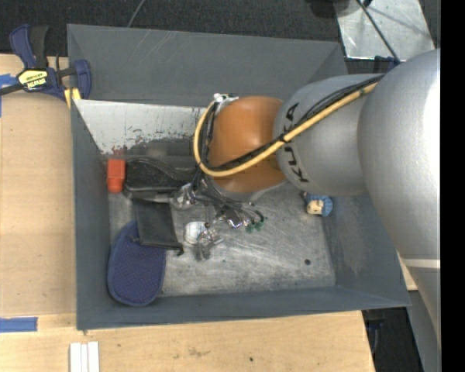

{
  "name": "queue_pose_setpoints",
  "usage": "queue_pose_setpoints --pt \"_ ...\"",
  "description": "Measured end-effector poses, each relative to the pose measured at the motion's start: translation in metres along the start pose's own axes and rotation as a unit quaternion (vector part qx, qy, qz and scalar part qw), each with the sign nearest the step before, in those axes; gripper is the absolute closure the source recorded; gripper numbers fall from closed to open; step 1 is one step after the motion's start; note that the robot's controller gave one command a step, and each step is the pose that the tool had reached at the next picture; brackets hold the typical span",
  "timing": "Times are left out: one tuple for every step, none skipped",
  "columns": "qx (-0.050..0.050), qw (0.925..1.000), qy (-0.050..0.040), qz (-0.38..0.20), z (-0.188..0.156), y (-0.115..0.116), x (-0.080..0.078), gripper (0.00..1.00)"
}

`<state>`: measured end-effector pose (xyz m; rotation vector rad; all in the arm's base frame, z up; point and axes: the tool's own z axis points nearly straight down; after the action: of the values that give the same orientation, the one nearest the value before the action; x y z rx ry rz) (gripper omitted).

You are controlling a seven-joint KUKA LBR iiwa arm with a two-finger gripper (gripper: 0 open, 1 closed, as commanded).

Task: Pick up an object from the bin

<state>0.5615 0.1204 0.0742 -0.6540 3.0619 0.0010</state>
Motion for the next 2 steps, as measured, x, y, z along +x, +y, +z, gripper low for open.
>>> queue_pose_setpoints --pt "-0.003 0.9959 0.0207 0.088 -0.044 0.004 -0.035 0.00" --pt "-0.001 0.9996 0.0141 0.023 -0.012 0.031 -0.036 0.00"
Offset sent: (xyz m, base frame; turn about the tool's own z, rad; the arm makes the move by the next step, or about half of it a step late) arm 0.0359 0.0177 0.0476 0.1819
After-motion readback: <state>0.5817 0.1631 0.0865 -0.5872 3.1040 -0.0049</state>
